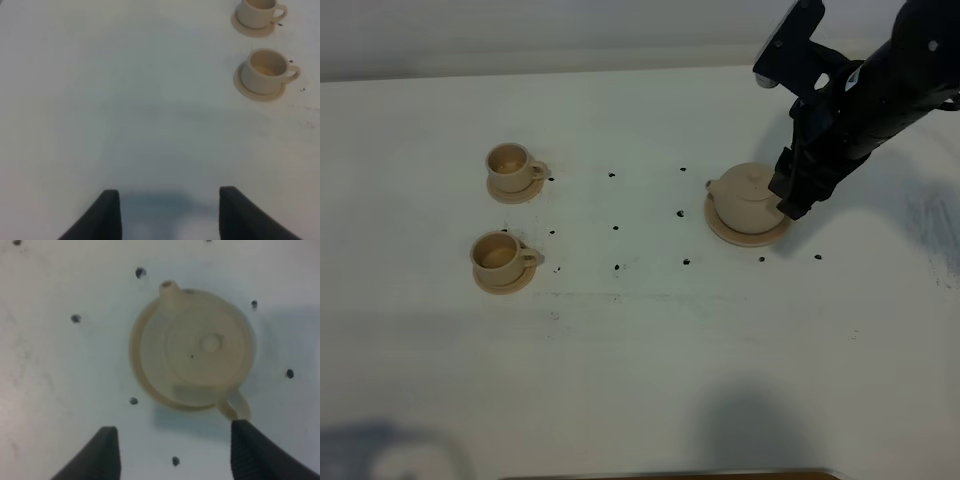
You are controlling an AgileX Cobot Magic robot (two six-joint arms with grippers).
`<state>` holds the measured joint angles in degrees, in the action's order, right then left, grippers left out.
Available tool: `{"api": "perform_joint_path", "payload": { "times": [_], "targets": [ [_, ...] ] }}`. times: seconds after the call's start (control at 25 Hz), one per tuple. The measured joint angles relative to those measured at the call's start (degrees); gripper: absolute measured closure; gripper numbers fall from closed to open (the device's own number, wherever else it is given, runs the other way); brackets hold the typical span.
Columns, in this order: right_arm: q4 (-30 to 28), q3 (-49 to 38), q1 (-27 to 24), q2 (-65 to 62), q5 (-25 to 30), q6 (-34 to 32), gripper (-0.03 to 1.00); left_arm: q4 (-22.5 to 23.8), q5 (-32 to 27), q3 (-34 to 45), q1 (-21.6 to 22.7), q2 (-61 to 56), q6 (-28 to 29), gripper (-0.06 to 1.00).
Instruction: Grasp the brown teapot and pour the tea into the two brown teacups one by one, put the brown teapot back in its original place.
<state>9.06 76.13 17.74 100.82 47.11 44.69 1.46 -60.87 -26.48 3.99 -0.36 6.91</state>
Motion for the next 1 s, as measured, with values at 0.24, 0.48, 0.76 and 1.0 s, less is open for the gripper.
{"api": "perform_joint_path", "payload": {
  "times": [0.24, 0.48, 0.76, 1.0],
  "targets": [
    [5.2, 5.6, -3.0, 3.8, 0.7, 0.0, 0.50, 0.0, 0.0, 0.0, 0.0, 0.0, 0.0, 0.44],
    [12.0, 8.4, -6.1, 5.2, 1.0, 0.0, 0.50, 0.0, 0.0, 0.0, 0.0, 0.0, 0.0, 0.44],
    [12.8, 8.4, -7.5, 5.7, 1.9, 0.0, 0.50, 0.0, 0.0, 0.0, 0.0, 0.0, 0.0, 0.44],
    [13.8, 8.4, -7.7, 5.7, 2.9, 0.8, 0.50, 0.0, 0.0, 0.0, 0.0, 0.0, 0.0, 0.44]
  ]
}}
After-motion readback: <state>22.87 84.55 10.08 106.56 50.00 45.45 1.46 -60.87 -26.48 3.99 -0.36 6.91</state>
